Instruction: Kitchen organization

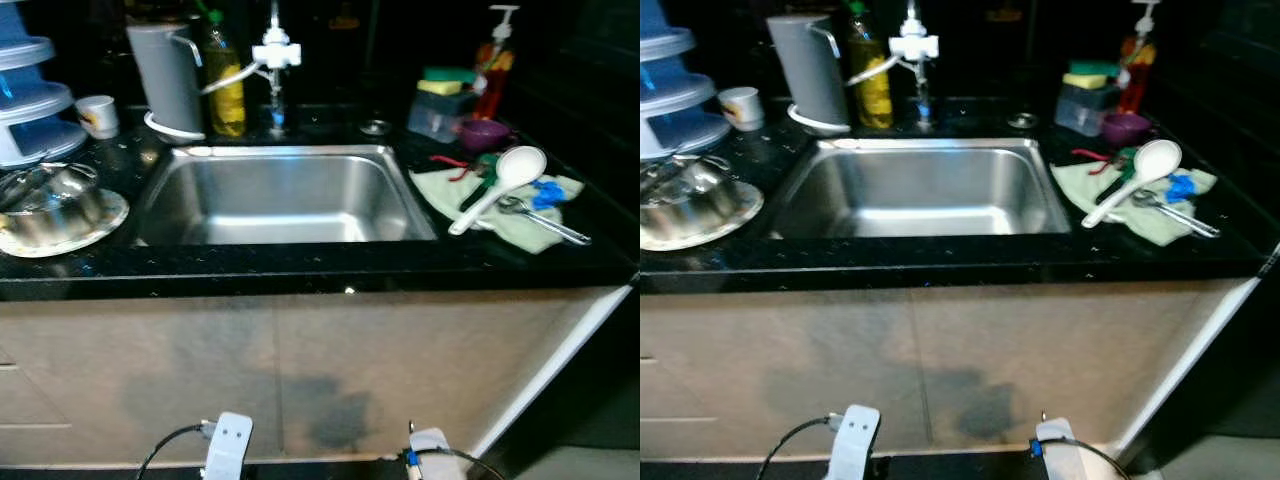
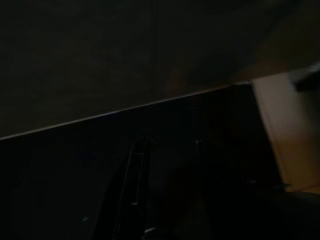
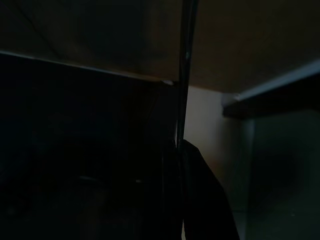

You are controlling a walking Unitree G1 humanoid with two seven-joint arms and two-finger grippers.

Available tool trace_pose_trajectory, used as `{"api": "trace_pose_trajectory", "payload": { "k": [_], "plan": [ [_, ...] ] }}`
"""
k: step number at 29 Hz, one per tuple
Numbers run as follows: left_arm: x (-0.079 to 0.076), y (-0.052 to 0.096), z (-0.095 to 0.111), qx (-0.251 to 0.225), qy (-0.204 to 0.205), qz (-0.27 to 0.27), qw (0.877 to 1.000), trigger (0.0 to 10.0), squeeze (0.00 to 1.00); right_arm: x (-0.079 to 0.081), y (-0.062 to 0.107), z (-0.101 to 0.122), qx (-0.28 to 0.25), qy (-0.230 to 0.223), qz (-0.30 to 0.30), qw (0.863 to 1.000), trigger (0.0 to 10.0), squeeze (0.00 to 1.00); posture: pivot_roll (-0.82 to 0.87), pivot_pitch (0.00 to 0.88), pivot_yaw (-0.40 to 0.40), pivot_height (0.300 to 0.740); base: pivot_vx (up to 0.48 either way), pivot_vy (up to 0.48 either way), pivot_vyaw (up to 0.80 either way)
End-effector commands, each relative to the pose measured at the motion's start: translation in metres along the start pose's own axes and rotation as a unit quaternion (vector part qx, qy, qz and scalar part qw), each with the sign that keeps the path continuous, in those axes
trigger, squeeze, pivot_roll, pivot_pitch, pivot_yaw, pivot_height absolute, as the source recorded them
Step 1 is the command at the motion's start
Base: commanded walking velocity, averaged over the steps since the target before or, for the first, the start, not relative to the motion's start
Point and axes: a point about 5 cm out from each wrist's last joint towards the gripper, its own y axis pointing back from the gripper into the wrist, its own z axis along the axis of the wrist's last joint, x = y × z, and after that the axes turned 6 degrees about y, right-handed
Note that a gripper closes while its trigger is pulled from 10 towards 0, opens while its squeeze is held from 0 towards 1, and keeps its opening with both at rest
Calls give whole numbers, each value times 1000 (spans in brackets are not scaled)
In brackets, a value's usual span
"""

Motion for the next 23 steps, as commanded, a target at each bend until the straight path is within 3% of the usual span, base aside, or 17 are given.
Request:
{"api": "trace_pose_trajectory", "payload": {
  "k": [1, 3, 17, 23],
  "plan": [
    [7, 4, -8, 12, 1, 9, 1000, 10000, 0, 7, 1, -2, 1, -4, 7, 1000, 10000, 0, -120, 98, -53, 740, 0, 480, 0],
    [8, 4, -9, 15, 1, 11, 1000, 10000, 0, 7, 1, -2, 1, -4, 7, 1000, 10000, 0, -120, 98, -53, 740, 0, 480, 0],
    [7, 4, -2, -9, -40, 4, 999, 10000, 0, 8, 1, 0, -5, -5, 9, 1000, 10000, 0, -117, 103, -51, 740, 0, 0, 0],
    [8, 8, 16, -87, -79, -28, 993, 10000, 0, 13, 1, 15, -70, 6, 68, 995, 10000, 0, -113, 105, -39, 740, 0, 0, 0]
  ]
}}
